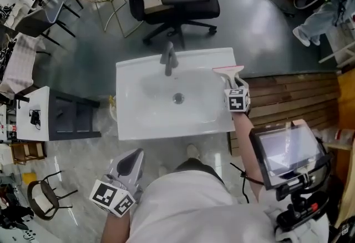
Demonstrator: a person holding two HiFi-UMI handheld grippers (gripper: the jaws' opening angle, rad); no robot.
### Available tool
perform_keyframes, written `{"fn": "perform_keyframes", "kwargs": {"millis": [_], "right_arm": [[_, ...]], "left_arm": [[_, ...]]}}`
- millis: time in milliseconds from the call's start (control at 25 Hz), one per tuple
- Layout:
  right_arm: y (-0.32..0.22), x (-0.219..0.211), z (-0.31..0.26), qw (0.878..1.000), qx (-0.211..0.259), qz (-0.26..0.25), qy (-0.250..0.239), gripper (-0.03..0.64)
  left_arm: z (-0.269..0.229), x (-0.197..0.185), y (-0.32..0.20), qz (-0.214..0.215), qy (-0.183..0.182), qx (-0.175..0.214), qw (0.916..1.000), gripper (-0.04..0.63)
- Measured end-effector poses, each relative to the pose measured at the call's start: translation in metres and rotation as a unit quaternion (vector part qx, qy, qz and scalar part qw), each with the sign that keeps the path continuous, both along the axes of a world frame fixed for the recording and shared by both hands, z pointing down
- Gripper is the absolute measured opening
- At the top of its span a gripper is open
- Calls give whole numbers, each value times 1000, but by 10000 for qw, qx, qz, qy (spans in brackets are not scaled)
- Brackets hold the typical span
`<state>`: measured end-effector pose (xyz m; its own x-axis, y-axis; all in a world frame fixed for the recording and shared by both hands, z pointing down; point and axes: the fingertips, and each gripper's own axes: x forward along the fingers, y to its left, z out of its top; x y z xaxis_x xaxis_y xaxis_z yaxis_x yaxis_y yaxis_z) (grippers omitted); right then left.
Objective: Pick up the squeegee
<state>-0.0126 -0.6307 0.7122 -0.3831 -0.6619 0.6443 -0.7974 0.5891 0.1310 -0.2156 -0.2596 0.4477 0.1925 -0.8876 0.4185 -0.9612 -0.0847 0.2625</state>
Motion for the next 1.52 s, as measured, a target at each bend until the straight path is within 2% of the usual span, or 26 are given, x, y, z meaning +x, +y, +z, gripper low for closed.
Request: {"fn": "perform_keyframes", "kwargs": {"millis": [80, 520, 920, 1160, 1520], "right_arm": [[-2, 2, 0, 10000, 31, 53, 47, 100], [13, 12, -19, 9997, 136, 152, -140, 97], [109, 29, -70, 9988, 301, 374, -127, 97], [167, 28, -110, 9975, 384, 493, -335, 97], [266, 25, -148, 9959, 527, 560, -482, 97]], "left_arm": [[-1, -1, 0, 4, -15, 6, 10000, 8], [-4, -12, 6, 138, -61, 180, 9997, 7], [-18, -27, 69, 530, 134, 474, 9974, 7], [-22, -36, 104, 699, 210, 613, 9954, 7], [-17, -48, 171, 959, 459, 655, 9922, 8]]}}
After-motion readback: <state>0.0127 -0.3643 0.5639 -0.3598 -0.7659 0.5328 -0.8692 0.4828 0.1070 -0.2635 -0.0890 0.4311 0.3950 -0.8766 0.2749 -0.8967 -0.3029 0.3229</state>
